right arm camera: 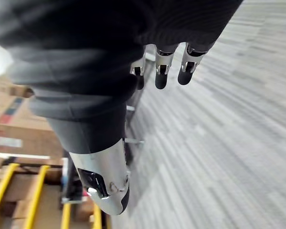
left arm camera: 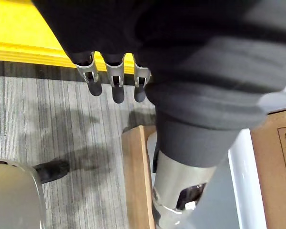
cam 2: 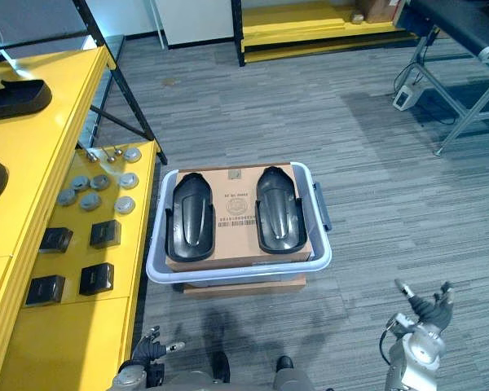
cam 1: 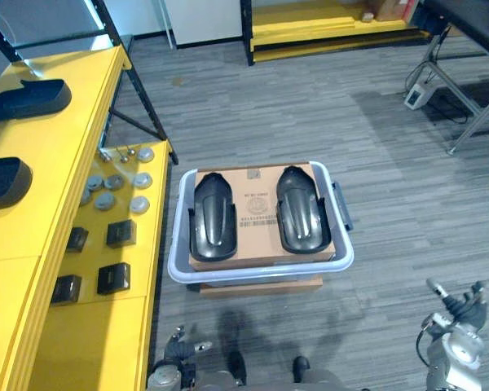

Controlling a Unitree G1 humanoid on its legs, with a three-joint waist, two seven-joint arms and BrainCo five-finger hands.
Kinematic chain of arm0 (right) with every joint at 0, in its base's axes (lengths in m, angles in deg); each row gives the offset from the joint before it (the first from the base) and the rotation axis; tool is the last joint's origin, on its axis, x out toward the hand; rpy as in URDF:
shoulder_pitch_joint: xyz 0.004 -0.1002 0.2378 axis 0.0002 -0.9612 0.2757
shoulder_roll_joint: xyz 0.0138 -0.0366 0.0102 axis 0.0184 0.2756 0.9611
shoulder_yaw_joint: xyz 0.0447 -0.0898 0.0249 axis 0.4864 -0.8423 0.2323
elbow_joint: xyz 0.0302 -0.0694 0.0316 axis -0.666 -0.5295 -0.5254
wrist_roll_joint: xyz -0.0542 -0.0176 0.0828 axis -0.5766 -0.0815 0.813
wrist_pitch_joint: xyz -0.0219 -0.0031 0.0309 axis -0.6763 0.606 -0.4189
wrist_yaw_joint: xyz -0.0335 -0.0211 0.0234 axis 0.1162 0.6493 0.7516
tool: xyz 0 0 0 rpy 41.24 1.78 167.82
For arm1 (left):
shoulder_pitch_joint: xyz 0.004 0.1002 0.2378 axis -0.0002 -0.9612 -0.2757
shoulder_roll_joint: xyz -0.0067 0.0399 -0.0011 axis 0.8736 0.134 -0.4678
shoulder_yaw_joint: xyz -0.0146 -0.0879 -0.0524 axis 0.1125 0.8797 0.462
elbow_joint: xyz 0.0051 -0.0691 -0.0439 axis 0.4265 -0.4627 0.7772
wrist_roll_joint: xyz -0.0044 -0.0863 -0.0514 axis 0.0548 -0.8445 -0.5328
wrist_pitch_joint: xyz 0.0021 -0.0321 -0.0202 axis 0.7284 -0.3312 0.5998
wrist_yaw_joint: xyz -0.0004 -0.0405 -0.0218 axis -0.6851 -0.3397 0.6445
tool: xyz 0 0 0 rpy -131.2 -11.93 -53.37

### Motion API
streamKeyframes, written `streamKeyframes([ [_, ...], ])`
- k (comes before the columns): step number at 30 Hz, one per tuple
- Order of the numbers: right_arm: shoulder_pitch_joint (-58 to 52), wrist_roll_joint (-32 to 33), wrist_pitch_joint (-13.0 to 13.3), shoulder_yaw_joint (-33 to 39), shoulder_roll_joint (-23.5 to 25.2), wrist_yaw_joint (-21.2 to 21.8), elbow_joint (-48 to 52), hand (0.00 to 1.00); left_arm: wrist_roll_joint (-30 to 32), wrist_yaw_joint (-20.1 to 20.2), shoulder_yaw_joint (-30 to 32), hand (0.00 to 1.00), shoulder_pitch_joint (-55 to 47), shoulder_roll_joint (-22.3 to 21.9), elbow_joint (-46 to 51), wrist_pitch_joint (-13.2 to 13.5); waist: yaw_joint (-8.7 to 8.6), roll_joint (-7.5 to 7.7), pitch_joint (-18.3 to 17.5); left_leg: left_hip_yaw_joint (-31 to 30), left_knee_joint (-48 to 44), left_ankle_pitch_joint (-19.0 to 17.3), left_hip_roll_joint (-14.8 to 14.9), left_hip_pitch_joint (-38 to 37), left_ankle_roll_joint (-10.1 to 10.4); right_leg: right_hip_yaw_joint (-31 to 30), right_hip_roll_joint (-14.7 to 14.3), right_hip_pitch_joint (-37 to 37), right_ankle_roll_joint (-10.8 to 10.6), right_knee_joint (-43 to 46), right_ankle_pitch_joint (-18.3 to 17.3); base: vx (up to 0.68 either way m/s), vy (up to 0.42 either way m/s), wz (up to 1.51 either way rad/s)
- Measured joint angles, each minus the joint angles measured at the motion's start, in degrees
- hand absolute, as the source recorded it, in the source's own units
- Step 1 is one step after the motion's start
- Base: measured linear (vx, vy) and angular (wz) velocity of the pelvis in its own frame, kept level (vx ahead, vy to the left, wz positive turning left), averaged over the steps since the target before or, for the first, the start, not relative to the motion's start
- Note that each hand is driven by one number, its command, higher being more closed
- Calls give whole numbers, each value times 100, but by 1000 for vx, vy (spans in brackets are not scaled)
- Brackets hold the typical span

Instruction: Walk over and take plastic housings, then place them on the shelf

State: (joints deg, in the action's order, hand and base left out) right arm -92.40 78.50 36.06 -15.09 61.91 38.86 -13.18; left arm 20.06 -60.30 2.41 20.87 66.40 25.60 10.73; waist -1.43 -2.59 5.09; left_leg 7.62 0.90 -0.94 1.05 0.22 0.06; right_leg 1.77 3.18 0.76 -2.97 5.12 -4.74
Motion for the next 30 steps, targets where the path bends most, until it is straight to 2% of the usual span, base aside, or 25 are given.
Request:
streamKeyframes([
  [6,682,-447,-11,-702,-239,-4,-388,0,-3,3,6,0,-39,8,19,13,87,6,-8,-399,448,393,-53,47,-13,357,18,48,-15,-130,113,-81,-9,33],
  [9,1228,-684,-65,-1131,-447,-50,-1166,0,-5,-3,-13,0,-12,12,34,27,238,-21,-2,-628,451,466,-98,152,-31,582,62,58,-16,-145,115,-70,3,39],
  [13,1889,-948,-210,-1401,-598,-85,-1900,0,-8,-24,-108,0,5,27,40,37,272,-102,54,-875,456,607,-121,417,-58,824,103,174,-22,-139,130,-20,-6,33],
  [15,2430,-977,-310,-1401,-668,-220,-2477,0,-13,-39,-118,0,66,26,48,39,389,-168,174,-938,454,711,-136,639,-53,919,97,355,10,-133,182,-27,1,20],
  [21,3596,-1020,-481,-1388,-925,-575,-3667,0,-147,-216,-224,0,104,21,146,144,464,-386,628,-1214,458,883,-120,1045,50,1207,75,649,42,-95,210,-36,-18,23],
  [23,3733,-1019,-525,-1308,-924,-691,-3905,0,-248,-277,-282,0,124,9,146,156,550,-428,701,-1226,458,907,-116,1129,71,1224,62,731,45,-79,212,-21,-23,8],
  [26,3957,-1011,-615,-1273,-916,-895,-4278,0,-307,-386,-377,0,205,8,144,163,551,-519,918,-1248,460,928,-118,1172,73,1265,64,765,47,-58,210,-9,-13,5],
  [27,3990,-1009,-680,-1268,-913,-923,-4390,100,-324,-394,-380,0,229,1,144,175,550,-539,981,-1278,461,928,-123,1178,73,1268,70,769,46,-56,209,0,0,0],
  [30,4010,-1008,-717,-1190,-900,-920,-4629,100,-361,-399,-402,0,265,2,143,195,547,-553,1045,-1299,462,933,-126,1218,80,1291,76,797,46,-55,208,7,-10,4],
])
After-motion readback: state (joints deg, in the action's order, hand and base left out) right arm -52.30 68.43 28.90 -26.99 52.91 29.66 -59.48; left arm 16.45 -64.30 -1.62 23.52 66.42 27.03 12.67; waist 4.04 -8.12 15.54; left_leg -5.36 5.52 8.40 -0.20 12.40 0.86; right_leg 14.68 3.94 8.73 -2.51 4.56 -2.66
